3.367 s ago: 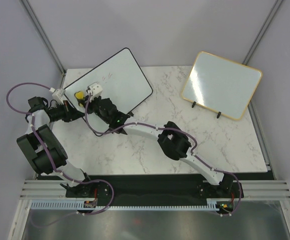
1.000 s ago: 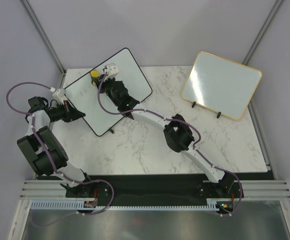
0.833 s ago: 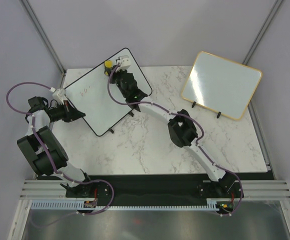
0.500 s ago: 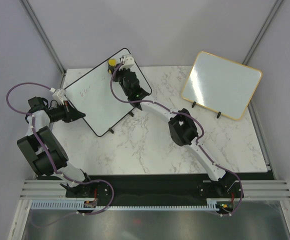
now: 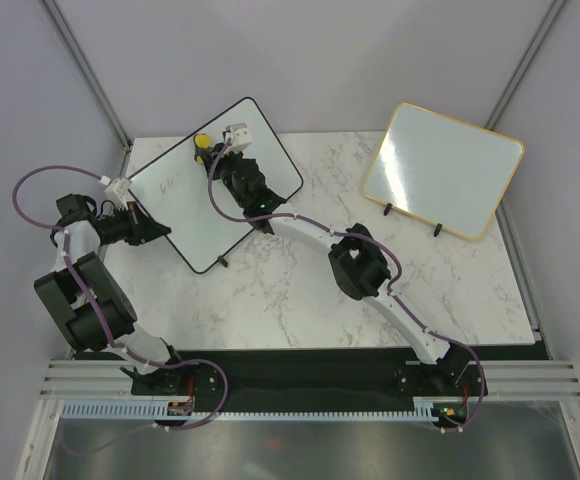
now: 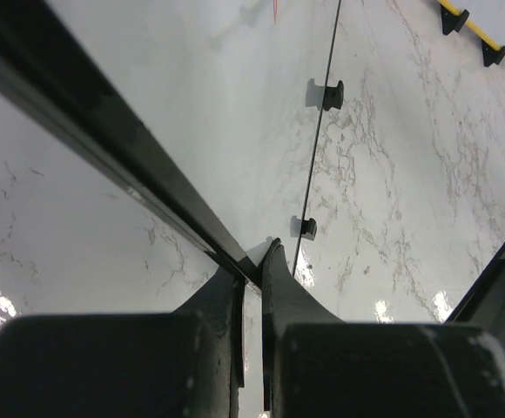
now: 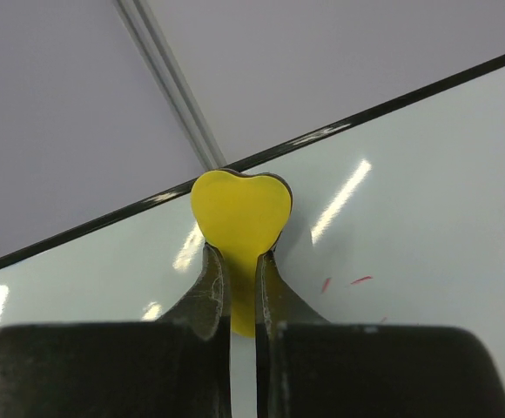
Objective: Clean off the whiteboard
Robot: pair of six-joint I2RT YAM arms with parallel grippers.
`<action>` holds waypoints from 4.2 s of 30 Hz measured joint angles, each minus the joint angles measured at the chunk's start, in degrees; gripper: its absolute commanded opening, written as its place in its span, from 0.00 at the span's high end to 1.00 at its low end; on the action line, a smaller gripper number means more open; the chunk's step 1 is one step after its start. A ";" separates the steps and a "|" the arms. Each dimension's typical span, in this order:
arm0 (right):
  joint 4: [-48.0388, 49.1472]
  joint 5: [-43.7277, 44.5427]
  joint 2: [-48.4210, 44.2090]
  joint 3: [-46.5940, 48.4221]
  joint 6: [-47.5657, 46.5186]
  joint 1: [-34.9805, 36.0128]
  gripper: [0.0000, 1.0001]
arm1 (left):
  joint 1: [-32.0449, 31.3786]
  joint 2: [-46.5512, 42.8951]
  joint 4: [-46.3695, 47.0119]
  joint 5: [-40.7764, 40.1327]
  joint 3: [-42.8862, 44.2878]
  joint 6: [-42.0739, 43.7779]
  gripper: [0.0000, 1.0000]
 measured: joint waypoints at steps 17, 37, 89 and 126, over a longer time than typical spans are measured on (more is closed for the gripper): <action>4.26 0.52 -9.94 -24.33 2.97 -5.75 1.00 | 0.13 0.00 -0.66 0.00 0.00 -1.44 0.98; -4.74 0.39 -3.17 -3.28 1.62 -4.17 1.00 | 0.07 -0.15 -0.20 -0.04 0.00 -0.42 0.98; -1.55 8.00 -6.40 -11.10 -0.46 -4.94 1.00 | -0.24 -2.08 -0.42 -0.59 -0.39 -0.79 0.98; -1.38 -4.22 -1.88 -0.42 -4.48 5.57 1.00 | -0.17 -2.29 0.98 -1.49 -0.90 1.77 0.98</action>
